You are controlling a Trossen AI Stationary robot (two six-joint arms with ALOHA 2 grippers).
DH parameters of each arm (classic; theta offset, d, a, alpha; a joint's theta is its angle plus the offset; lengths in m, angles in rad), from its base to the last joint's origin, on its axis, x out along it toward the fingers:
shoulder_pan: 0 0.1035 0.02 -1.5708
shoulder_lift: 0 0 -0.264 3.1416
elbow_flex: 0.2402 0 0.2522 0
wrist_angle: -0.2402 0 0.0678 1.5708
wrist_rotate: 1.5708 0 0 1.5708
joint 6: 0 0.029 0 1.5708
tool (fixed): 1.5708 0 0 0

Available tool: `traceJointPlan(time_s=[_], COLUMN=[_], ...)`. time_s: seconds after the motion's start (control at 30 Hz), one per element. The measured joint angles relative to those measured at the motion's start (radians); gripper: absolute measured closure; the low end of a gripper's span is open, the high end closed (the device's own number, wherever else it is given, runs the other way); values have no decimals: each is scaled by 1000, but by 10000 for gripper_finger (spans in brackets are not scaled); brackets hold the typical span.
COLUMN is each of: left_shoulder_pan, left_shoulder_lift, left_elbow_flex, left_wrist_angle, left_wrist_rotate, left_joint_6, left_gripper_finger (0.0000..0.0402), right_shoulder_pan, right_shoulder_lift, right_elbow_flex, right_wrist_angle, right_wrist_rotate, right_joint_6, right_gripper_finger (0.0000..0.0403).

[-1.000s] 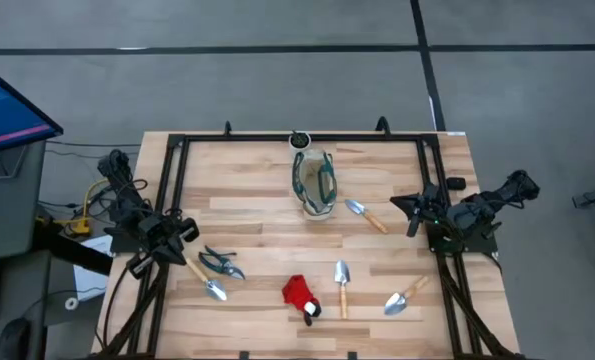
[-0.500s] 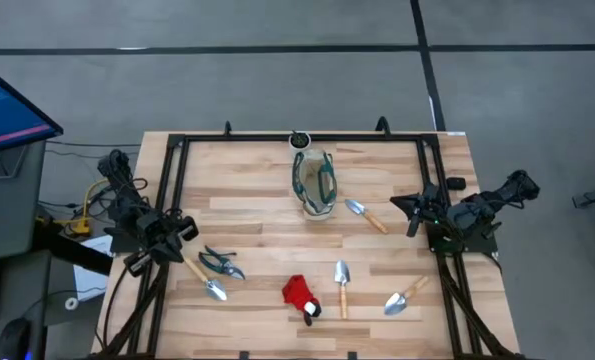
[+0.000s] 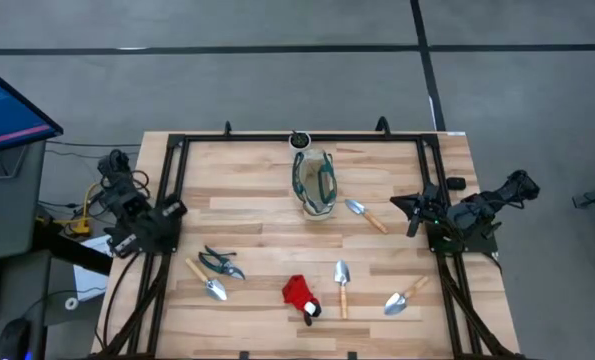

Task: Pick & Place Garden tools in Gardening bag
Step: Put the red gloves into the green gardening bag

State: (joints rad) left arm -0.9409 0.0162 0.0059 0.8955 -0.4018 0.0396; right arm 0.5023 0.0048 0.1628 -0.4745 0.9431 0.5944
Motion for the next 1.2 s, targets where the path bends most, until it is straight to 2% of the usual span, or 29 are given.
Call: traceJointPlan(time_s=[0.07, 0.2, 0.33, 0.47, 0.73, 0.93, 1.2], left_shoulder_pan=[0, 2, 25, 57, 137, 177, 235], left_shoulder_lift=[0, 0, 46, 264, 812, 1106, 1354], left_elbow_flex=[0, 5, 93, 255, 636, 824, 1011], left_wrist_angle=[66, 196, 221, 215, 206, 197, 75], left_wrist_rotate=[-9, -38, -93, -185, -485, -516, -517], left_joint_6=[71, 113, 130, 116, 121, 121, 120], left_gripper_finger=[399, 399, 399, 399, 395, 351, 252], right_shoulder_pan=[0, 0, 0, 0, 0, 0, 0], right_shoulder_lift=[0, 0, 0, 0, 0, 0, 0], right_elbow_flex=[0, 0, 0, 0, 0, 0, 0], right_wrist_angle=[0, 0, 0, 0, 0, 0, 0], right_wrist_rotate=[0, 0, 0, 0, 0, 0, -3], right_joint_6=[0, 0, 0, 0, 0, 0, 1], right_gripper_finger=[397, 397, 397, 397, 397, 397, 397])
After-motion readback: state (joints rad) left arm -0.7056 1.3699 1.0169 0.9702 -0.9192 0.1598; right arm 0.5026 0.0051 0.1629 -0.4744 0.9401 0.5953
